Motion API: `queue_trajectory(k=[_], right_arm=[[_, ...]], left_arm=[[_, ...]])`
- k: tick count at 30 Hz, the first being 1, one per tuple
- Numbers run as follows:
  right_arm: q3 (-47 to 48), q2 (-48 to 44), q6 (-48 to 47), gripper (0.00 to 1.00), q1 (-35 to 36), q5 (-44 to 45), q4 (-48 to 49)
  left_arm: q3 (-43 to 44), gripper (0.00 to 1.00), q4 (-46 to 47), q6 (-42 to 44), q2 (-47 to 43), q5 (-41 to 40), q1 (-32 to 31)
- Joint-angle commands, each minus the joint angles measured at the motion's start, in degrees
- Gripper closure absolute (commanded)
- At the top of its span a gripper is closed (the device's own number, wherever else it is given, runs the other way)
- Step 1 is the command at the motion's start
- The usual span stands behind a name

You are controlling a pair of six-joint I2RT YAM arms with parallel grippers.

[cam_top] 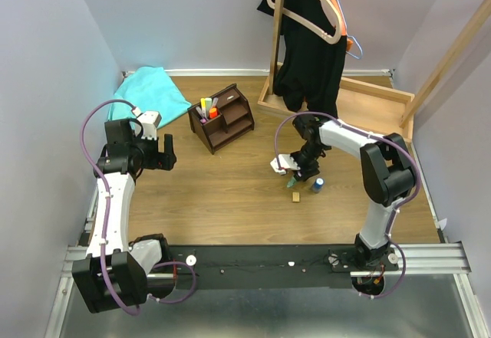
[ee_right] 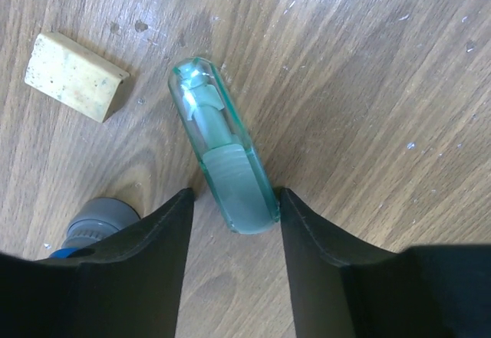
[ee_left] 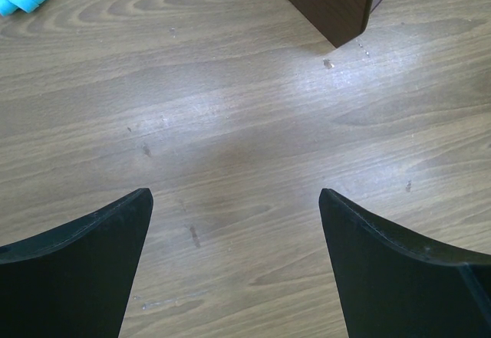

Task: Sort the stationery into containers
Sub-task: Pick up the stationery from the center of the board, then place the stationery in the storage box.

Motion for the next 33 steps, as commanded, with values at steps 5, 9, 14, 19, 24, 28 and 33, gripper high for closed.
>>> queue_trajectory(k=[5, 9, 14, 19, 24, 28, 33], right_arm=[[0.06, 2.12, 1.11, 0.48, 1.44, -2.17, 2.22], [-0.38, 2.21, 2.25, 0.59, 1.7, -2.35, 2.23], [2.51, 0.98, 6.73, 0.7, 1.88, -5.24, 0.47], [11.2, 0.27, 23.49, 0.75, 1.88, -11.47, -0.42], [23.67, 5.36, 52.9, 0.85, 2.32, -13.95, 2.66], [27.65, 7.83, 65.61, 0.91, 3.02, -15.27, 5.55], [28.45, 9.67, 76.67, 0.99, 4.78, -9.48, 11.09]], left_arm=[[-1.31, 0.01, 1.07, -0.51, 0.06, 1.8, 0.55], [-1.39, 0.01, 1.15, -0.51, -0.03, 1.88, 0.64], [-1.31, 0.01, 1.59, -0.78, 0.23, 1.88, 0.64], [-1.22, 0.01, 2.56, -1.39, 0.23, 1.53, 0.64], [-1.57, 0.01, 4.23, -2.45, 0.23, 1.36, 0.64], [-1.31, 0.01, 4.76, -3.41, 0.32, 1.62, 0.64], [-0.95, 0.01, 6.07, -4.64, 0.15, 1.62, 0.64]])
